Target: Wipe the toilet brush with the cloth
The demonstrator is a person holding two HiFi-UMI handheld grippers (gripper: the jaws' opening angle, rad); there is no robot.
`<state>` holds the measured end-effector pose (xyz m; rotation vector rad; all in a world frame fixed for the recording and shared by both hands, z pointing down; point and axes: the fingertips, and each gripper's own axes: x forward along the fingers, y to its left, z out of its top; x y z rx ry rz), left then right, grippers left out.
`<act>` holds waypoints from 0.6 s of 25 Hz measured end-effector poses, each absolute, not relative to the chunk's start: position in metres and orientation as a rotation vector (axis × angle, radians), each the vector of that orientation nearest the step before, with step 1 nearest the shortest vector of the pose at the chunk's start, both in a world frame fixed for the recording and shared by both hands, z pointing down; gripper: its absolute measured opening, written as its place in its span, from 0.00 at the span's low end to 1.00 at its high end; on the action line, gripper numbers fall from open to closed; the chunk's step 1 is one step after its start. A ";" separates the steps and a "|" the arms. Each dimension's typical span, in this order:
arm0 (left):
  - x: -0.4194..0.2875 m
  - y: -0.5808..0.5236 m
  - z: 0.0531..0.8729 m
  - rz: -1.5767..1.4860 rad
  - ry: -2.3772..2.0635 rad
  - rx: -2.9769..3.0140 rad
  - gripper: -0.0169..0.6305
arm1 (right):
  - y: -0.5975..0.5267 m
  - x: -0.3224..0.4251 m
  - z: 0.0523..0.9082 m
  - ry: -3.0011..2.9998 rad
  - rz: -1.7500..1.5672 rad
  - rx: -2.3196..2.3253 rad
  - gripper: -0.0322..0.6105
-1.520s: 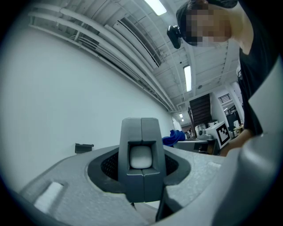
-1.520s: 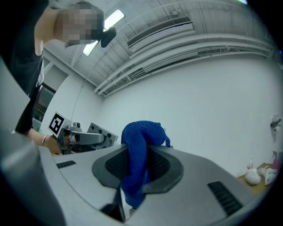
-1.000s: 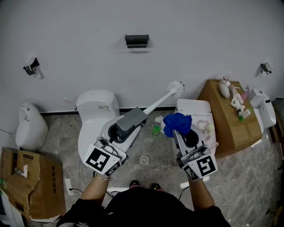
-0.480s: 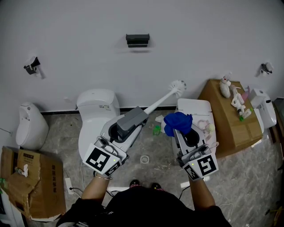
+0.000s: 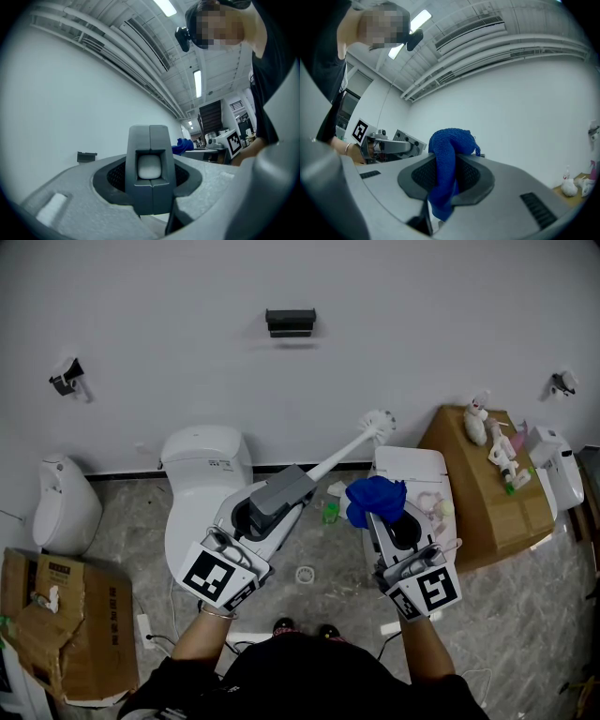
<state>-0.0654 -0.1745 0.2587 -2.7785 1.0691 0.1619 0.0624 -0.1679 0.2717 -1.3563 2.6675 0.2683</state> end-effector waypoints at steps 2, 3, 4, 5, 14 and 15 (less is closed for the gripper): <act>-0.065 -0.174 0.259 0.161 1.066 -2.780 0.30 | -0.168 0.062 0.271 2.664 0.270 -1.358 0.18; -0.065 -0.174 0.259 0.161 1.065 -2.779 0.30 | -0.168 0.062 0.271 2.664 0.271 -1.358 0.18; -0.065 -0.174 0.259 0.161 1.064 -2.779 0.30 | -0.168 0.062 0.272 2.665 0.272 -1.358 0.18; -0.065 -0.174 0.259 0.162 1.063 -2.779 0.30 | -0.168 0.062 0.272 2.666 0.272 -1.358 0.18; -0.065 -0.176 0.259 0.166 1.065 -2.779 0.30 | -0.170 0.060 0.273 2.679 0.279 -1.353 0.18; -0.065 -0.176 0.259 0.166 1.066 -2.779 0.30 | -0.171 0.060 0.273 2.680 0.280 -1.352 0.18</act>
